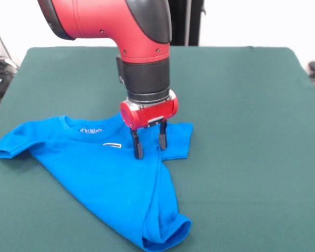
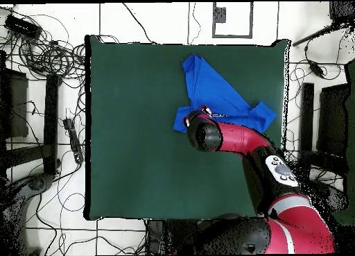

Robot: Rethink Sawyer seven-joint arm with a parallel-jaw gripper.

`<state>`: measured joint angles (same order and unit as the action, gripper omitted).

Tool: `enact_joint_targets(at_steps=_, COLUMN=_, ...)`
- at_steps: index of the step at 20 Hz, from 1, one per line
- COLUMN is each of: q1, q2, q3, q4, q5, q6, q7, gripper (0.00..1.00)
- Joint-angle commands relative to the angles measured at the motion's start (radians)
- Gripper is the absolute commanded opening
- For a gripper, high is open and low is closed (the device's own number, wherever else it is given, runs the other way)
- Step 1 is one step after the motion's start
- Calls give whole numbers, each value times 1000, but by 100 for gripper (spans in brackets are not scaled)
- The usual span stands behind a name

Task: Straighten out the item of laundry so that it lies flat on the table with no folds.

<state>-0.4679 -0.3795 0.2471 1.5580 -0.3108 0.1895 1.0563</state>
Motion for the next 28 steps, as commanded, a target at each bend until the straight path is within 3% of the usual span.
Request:
enact_joint_targets(at_steps=1, q1=26, q2=42, q3=51, q4=31, q5=29, q6=-1, q7=197, gripper=100)
enact_joint_targets(at_steps=9, q1=18, q2=38, q3=62, q4=40, q5=30, q6=-6, q7=197, gripper=100)
enact_joint_targets(at_steps=10, q1=8, q2=40, q3=71, q4=47, q5=27, q6=-26, q7=201, gripper=0)
enact_joint_targets(at_steps=28, q1=41, q2=23, q3=39, q4=44, q5=45, q6=12, q7=218, gripper=0)
